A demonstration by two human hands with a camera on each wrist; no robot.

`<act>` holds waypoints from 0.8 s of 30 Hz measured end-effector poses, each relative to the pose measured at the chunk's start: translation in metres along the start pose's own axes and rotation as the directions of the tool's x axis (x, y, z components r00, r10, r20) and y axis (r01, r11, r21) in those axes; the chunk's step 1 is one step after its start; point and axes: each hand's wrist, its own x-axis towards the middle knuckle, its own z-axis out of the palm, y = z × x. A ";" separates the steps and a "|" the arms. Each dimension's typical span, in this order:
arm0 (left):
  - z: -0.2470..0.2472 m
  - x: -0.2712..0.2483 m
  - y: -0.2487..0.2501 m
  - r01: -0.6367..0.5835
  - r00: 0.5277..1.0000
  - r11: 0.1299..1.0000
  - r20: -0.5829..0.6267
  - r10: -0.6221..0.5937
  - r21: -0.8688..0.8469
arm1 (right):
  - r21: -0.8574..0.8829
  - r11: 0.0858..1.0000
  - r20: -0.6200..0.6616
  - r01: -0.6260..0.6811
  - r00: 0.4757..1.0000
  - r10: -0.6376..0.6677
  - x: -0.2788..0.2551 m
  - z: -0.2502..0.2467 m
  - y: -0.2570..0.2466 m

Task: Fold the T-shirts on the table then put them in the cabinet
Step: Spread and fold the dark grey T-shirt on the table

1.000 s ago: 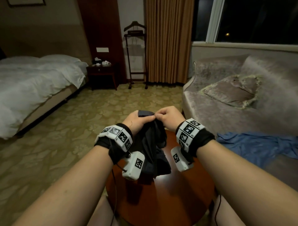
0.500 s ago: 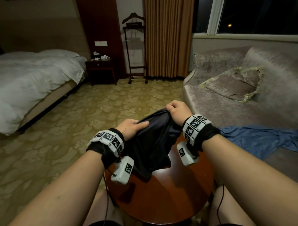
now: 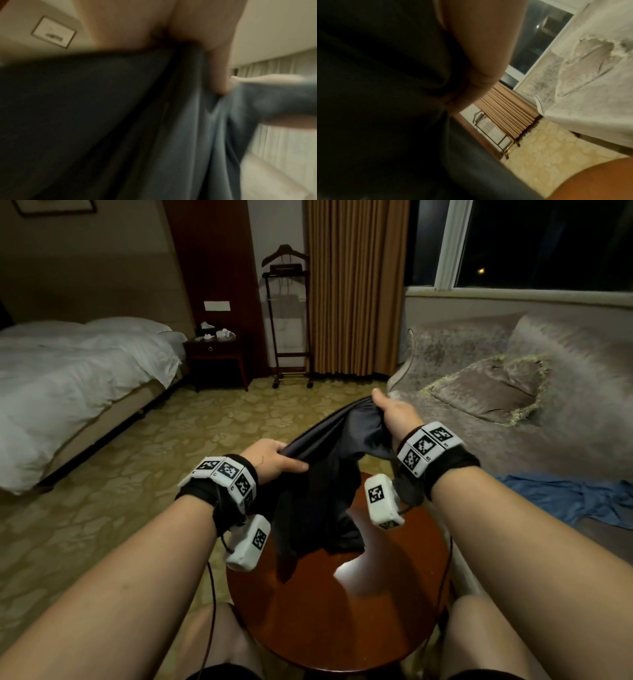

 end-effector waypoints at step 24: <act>-0.069 -0.101 0.120 -0.284 0.946 0.548 -0.324 0.026 -0.786 | -0.118 0.949 -0.341 0.293 0.885 -0.316 -0.075 -0.062 -0.132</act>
